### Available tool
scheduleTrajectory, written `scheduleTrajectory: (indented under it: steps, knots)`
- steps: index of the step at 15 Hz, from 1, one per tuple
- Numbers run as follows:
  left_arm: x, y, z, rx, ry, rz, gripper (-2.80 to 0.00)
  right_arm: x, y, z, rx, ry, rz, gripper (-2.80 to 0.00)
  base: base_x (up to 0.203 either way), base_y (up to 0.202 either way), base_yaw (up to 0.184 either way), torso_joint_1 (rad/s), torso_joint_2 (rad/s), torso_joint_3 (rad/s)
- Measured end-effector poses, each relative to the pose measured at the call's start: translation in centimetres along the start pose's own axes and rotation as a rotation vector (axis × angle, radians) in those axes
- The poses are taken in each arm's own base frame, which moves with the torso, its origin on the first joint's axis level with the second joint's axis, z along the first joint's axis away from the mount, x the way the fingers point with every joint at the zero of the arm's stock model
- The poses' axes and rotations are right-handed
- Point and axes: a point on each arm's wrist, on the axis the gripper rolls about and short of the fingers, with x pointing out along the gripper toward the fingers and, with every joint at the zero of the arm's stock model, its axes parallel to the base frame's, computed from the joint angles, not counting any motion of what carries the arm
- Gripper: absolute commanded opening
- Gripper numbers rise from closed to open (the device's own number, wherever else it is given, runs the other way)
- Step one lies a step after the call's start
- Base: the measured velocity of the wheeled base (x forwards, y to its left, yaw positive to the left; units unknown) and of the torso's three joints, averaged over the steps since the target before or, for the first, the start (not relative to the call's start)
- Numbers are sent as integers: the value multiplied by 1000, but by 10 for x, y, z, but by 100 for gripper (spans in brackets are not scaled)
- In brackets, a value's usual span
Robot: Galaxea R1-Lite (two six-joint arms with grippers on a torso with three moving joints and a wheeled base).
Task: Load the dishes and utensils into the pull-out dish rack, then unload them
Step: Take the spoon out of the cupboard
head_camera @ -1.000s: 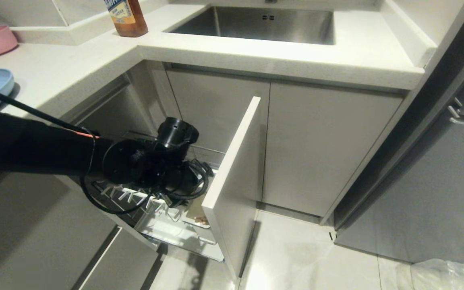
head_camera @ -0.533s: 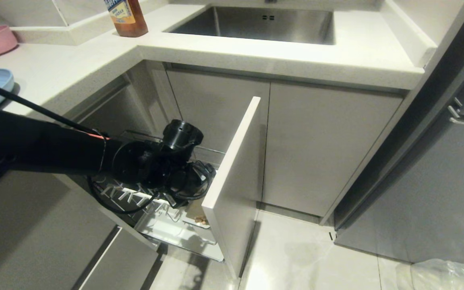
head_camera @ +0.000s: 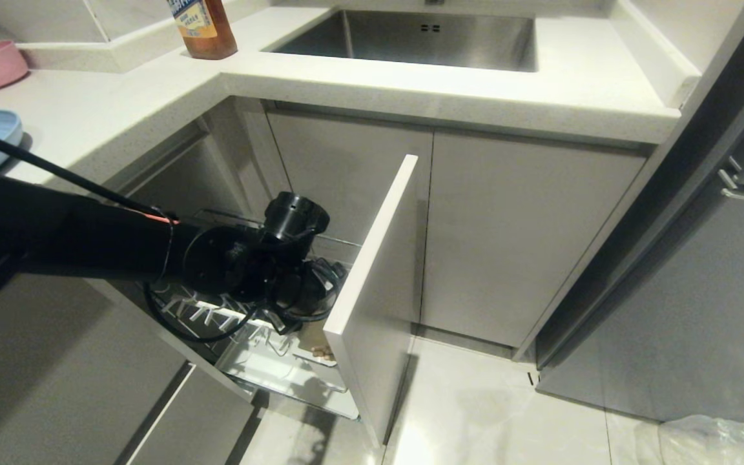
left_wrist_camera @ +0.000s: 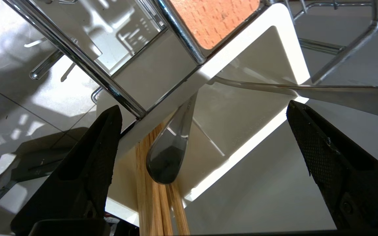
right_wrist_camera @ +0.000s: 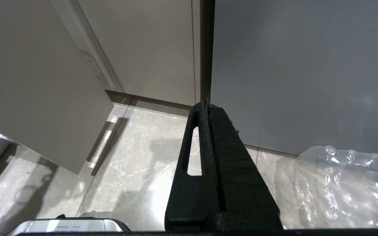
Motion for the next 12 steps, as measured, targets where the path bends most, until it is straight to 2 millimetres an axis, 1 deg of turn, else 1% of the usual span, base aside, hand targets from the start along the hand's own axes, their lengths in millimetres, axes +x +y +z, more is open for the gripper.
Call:
scheduleTrajectory:
  steps: [6,9,12]
  knots:
    - [-10,-1,3,0,-22,-4,0,0,0,0,0,0,0,-280,0,0,0,0,0,0]
    - [-16,2,3,24,-4,25,0,0,0,0,0,0,0,-280,0,0,0,0,0,0]
    - [-21,-1,1,28,25,9,0,0,0,0,0,0,0,-280,0,0,0,0,0,0]
